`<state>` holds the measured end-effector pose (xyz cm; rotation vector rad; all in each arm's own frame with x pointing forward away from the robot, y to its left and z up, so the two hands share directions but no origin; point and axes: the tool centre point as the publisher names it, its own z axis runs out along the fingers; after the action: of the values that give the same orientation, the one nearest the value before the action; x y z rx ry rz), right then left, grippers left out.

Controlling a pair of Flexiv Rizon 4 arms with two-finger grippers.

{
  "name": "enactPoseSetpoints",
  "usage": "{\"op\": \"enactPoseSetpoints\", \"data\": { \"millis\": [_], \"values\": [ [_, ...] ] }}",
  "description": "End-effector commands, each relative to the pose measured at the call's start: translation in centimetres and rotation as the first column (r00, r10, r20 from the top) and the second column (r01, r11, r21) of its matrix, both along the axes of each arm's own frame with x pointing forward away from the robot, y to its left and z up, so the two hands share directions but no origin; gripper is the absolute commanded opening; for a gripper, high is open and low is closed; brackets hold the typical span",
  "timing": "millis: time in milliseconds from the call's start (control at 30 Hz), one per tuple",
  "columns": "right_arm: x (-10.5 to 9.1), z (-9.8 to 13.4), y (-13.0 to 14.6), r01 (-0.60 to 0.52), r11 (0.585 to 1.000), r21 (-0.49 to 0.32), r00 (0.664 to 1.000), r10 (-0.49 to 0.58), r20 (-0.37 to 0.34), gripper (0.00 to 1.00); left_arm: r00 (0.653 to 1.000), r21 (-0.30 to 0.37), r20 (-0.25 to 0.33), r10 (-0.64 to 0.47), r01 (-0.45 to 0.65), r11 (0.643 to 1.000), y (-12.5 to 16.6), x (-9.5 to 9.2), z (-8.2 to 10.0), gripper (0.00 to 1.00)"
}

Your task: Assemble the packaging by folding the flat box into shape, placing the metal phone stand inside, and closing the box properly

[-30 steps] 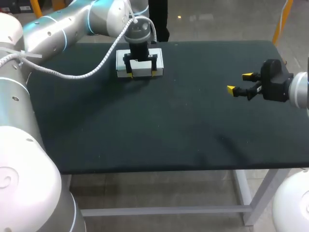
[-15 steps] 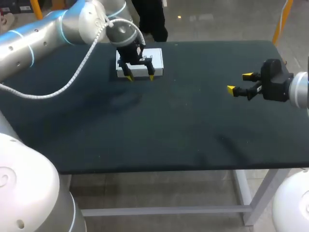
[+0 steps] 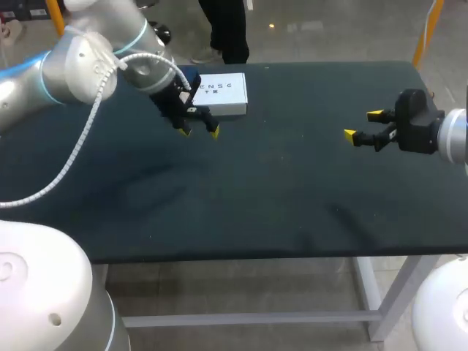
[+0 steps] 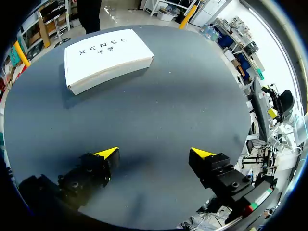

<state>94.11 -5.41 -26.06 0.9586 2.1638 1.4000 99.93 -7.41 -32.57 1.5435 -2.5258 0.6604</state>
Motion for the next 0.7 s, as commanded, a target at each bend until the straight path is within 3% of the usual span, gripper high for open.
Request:
{"op": "enactPoseSetpoints", "data": {
  "millis": [33,267,400,700],
  "values": [
    [-0.1,-0.1,-0.1,-0.003,1.000,0.005,1.000,0.003,0.005,1.00,0.954,-0.195,0.278,0.111,-0.057,0.979,1.8,-3.6,-0.7,1.00],
    [-0.1,-0.1,-0.1,-0.003,1.000,0.005,1.000,0.003,0.005,1.00,0.930,-0.244,0.335,0.152,-0.070,0.967,2.3,-4.8,-0.3,1.00],
    [-0.1,-0.1,-0.1,-0.003,1.000,0.005,1.000,0.003,0.005,1.00,0.899,-0.301,0.388,0.203,-0.085,0.950,2.8,-5.2,-0.2,1.00],
    [-0.1,-0.1,-0.1,-0.003,1.000,0.005,1.000,0.003,0.005,1.00,0.871,-0.343,0.458,0.179,-0.012,0.939,3.6,-5.0,0.7,1.00]
  ]
}}
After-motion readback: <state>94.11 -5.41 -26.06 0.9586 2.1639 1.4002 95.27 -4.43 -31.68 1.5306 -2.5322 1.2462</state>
